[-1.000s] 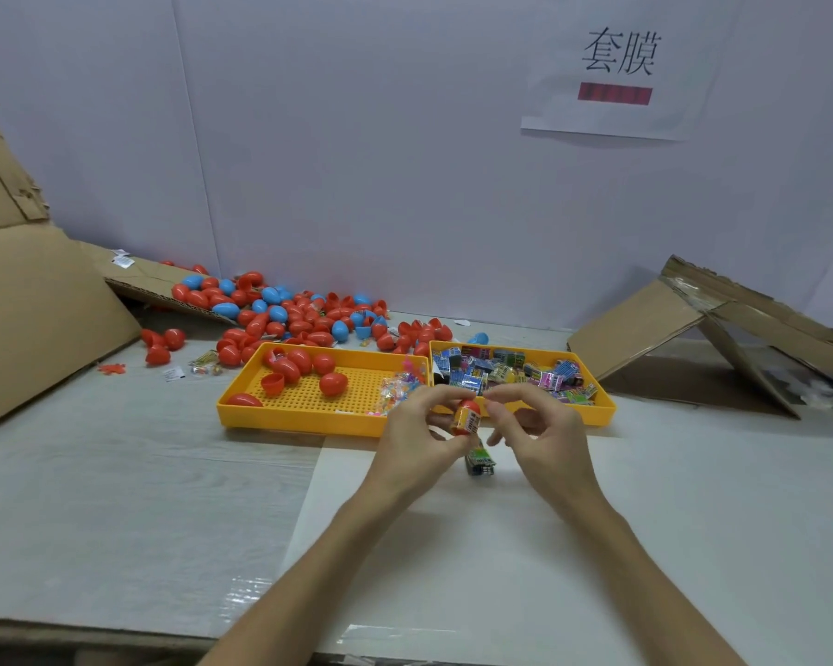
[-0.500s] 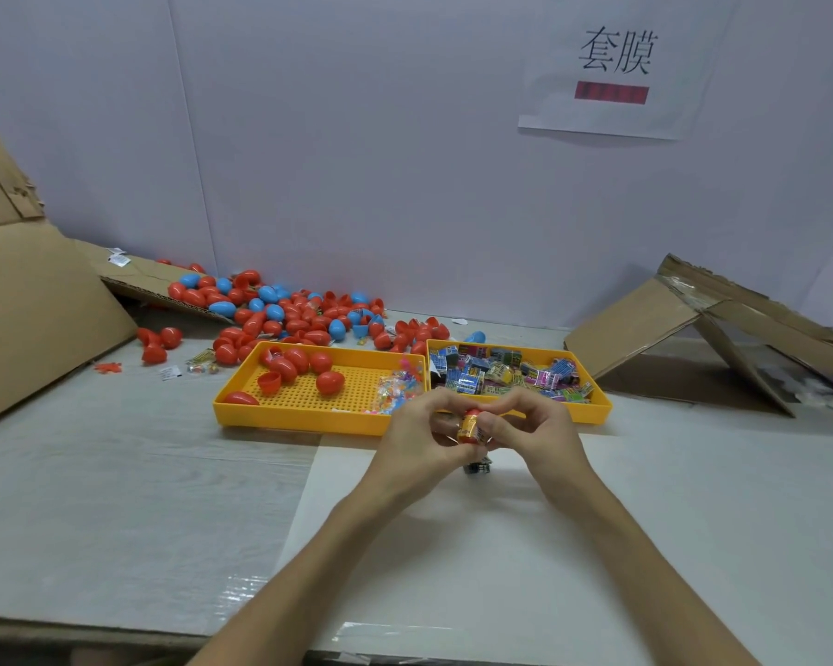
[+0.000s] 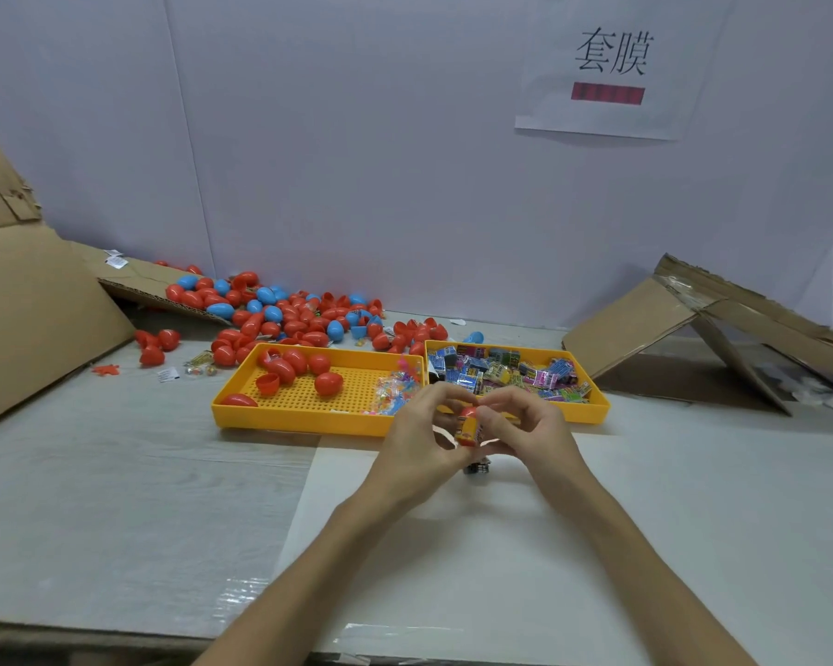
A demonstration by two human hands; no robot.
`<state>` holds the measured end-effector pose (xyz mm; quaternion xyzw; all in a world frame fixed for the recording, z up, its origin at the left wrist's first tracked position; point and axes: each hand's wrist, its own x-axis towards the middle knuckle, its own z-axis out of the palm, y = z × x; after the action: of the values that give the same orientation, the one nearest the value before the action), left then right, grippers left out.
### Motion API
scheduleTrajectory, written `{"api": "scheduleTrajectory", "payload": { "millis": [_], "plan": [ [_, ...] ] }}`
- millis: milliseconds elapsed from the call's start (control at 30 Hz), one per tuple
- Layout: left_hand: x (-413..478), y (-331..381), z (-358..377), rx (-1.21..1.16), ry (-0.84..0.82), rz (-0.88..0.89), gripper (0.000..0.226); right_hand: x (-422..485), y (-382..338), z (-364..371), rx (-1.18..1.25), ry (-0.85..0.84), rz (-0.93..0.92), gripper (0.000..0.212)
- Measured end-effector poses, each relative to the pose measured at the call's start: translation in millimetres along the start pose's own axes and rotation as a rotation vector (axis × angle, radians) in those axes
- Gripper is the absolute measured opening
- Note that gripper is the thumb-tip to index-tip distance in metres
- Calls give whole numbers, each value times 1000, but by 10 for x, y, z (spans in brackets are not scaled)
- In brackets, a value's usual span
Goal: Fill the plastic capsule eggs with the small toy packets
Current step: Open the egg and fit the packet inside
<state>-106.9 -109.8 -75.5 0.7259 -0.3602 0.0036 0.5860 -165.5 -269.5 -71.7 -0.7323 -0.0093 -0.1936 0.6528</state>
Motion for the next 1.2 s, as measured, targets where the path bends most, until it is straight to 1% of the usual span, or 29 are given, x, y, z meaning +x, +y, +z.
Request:
{"api": "scheduleTrajectory", "payload": {
  "millis": [33,100,167,233,500,667,800,933,1100,1200],
  "plan": [
    [-5,0,4,18,4,14,48,-2,11,8,-25,-3,0,23],
    [-6,-4,8,36,1,22,46,-8,22,6,-37,-13,-8,18],
    [-3,-9,8,62,-9,32,44,-20,8,-7,-9,-25,-13,11],
    [-4,-12,8,80,-20,41,44,-26,-12,-17,12,-36,-19,7],
    [-14,16,5,99,-8,63,43,-19,-26,-14,113,-58,28,10],
    [-32,35,17,110,-33,74,44,-3,9,-15,36,-32,16,18],
    [-28,35,9,103,-44,78,42,3,21,-43,123,-51,36,20],
    [-29,34,5,115,-41,91,42,-1,1,-38,182,-56,52,17],
    [-20,32,0,58,-14,71,45,11,-13,-32,241,-61,76,15],
    [0,33,-8,-50,12,-4,40,13,-30,-38,283,-65,97,14]
  ]
}}
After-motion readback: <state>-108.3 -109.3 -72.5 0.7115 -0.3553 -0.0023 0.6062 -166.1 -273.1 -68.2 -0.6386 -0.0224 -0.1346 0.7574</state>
